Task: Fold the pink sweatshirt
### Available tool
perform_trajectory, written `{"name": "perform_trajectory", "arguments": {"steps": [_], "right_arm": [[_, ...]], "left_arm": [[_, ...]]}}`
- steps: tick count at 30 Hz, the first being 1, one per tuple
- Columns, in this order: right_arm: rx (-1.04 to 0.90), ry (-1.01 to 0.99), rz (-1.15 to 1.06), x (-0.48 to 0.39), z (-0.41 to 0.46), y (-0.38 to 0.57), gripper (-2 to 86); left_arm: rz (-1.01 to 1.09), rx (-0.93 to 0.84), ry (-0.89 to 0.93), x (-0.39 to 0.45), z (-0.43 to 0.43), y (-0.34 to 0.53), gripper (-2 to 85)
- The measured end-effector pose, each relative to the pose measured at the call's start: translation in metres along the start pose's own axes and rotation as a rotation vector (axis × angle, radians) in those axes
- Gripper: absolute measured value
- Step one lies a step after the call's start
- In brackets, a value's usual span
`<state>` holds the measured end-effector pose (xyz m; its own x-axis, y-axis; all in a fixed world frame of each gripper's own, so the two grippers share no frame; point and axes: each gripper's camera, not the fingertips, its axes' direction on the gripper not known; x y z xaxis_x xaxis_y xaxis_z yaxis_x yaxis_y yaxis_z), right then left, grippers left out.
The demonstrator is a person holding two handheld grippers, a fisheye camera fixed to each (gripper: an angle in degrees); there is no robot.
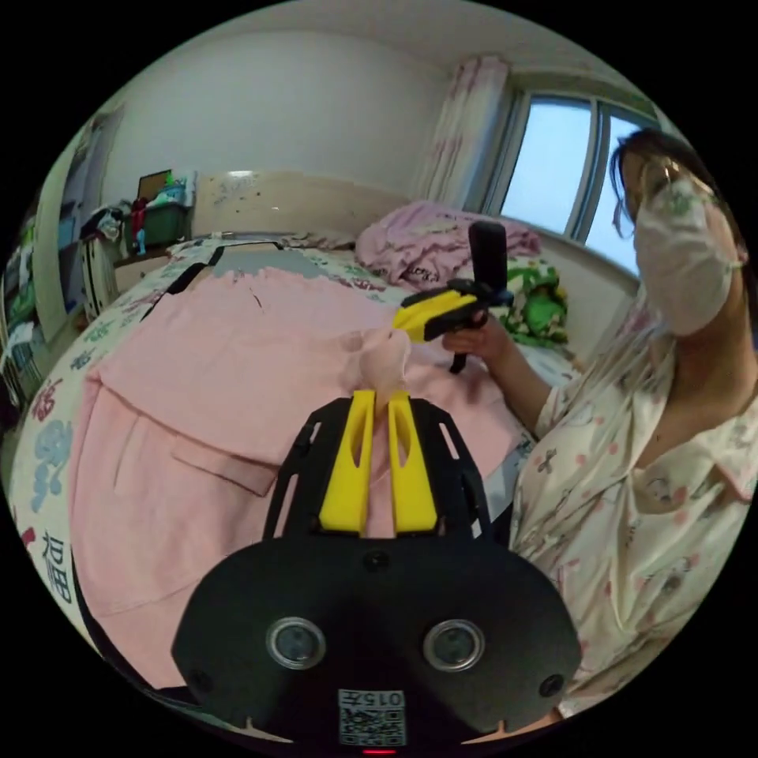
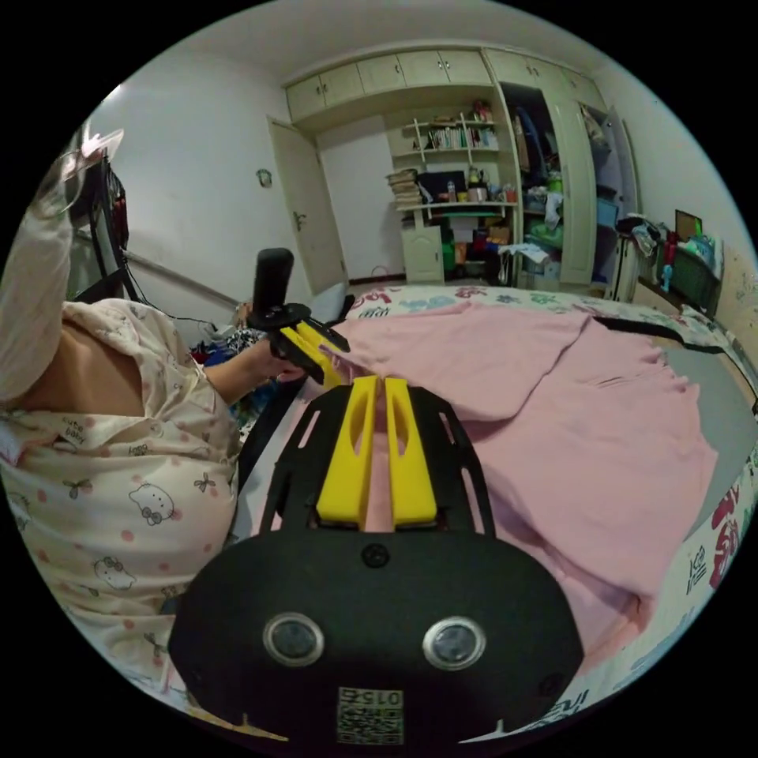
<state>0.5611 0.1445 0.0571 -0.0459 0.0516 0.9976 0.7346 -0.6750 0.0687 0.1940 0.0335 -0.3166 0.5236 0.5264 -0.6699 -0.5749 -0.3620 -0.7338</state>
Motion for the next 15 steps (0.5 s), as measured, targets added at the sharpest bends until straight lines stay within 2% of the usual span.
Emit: {"name": "perform_trajectory", "arguments": {"steps": [3,6,8,9,10,11,13,15], "right_arm": [[0.036,0.026,0.036,0.008,-0.005,0.006,6.4],[0.049,0.081,0.068,0.015,0.001,0.011,7.5],[0.040,0.088,0.080,0.017,0.009,0.011,8.1],[0.033,0.100,0.085,0.017,0.015,0.010,8.7],[0.020,0.122,0.083,0.016,0.022,0.008,9.5],[0.007,0.135,0.079,0.015,0.025,0.007,10.0],[-0.052,0.189,0.066,0.009,0.041,0.001,10.9],[-0.060,0.209,0.051,0.003,0.052,-0.007,11.1]], "left_arm": [[-0.047,0.074,-0.012,-0.050,-0.053,-0.025,1.1],[-0.216,0.280,-0.187,-0.146,-0.158,-0.061,1.5],[-0.393,0.510,-0.571,-0.228,-0.264,-0.071,2.7],[-0.429,0.543,-0.684,-0.244,-0.286,-0.068,3.1],[-0.558,0.578,-0.856,-0.268,-0.323,-0.054,8.9],[-0.685,0.606,-0.903,-0.282,-0.348,-0.032,12.8],[-0.640,0.633,-0.807,-0.279,-0.354,-0.001,14.7],[-0.518,0.535,-0.657,-0.264,-0.329,0.029,14.3]]}}
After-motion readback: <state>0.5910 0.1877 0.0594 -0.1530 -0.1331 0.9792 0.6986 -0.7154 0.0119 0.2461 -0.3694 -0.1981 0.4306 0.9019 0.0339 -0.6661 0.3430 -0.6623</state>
